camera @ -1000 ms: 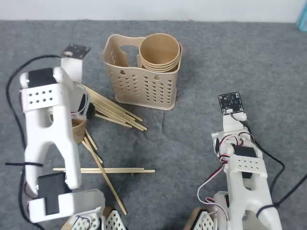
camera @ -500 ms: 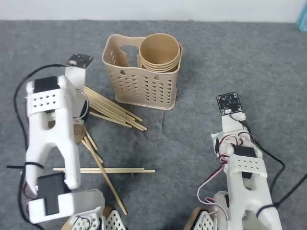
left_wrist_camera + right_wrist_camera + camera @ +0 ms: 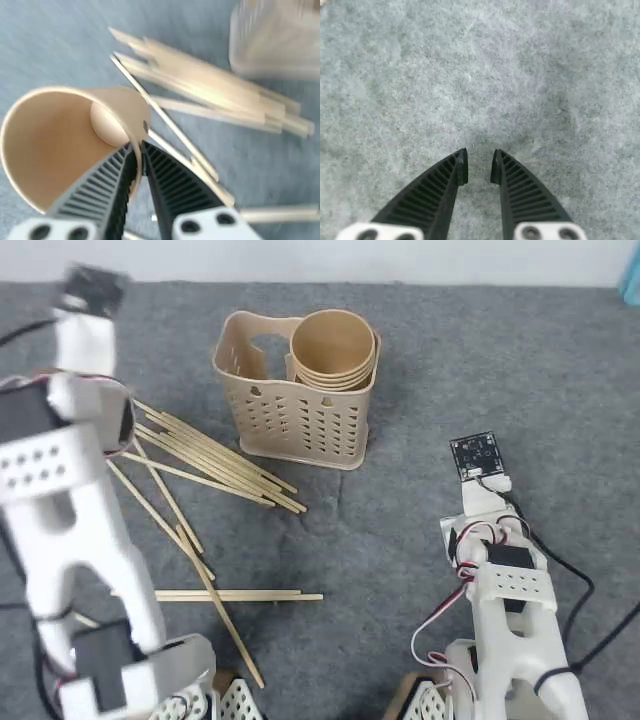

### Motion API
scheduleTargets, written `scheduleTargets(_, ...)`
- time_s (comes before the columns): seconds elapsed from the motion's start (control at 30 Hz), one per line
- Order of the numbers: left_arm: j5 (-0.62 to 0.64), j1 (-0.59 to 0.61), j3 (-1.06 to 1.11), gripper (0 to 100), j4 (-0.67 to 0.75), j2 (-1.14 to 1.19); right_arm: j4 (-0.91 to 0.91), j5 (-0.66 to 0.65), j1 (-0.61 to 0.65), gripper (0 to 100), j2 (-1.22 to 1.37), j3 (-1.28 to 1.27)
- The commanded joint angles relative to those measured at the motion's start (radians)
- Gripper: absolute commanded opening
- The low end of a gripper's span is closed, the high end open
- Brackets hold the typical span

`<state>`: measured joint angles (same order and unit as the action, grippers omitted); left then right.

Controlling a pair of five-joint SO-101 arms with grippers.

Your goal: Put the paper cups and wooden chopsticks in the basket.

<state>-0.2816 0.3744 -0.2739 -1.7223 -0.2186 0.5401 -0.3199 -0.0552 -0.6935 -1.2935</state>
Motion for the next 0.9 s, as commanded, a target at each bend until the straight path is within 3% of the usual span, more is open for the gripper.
scheduleTargets(0.0, 0.135, -0.100, -0.133, 1, -0.034, -0.153, -0.019, -0.014, 0.005, 9.1, -0.033, 0.009)
scheduleTargets(0.27, 0.239, -0.503, -0.318, 1, -0.011, -0.210, -0.019, -0.014, 0.005, 9.1, -0.033, 0.009)
scheduleTargets(0.4, 0.238, -0.632, -0.404, 1, 0.051, -0.110, -0.019, -0.014, 0.005, 9.1, -0.033, 0.009)
scheduleTargets(0.87, 0.238, -0.700, -0.947, 1, 0.077, 0.534, -0.019, -0.018, 0.005, 9.1, -0.033, 0.009)
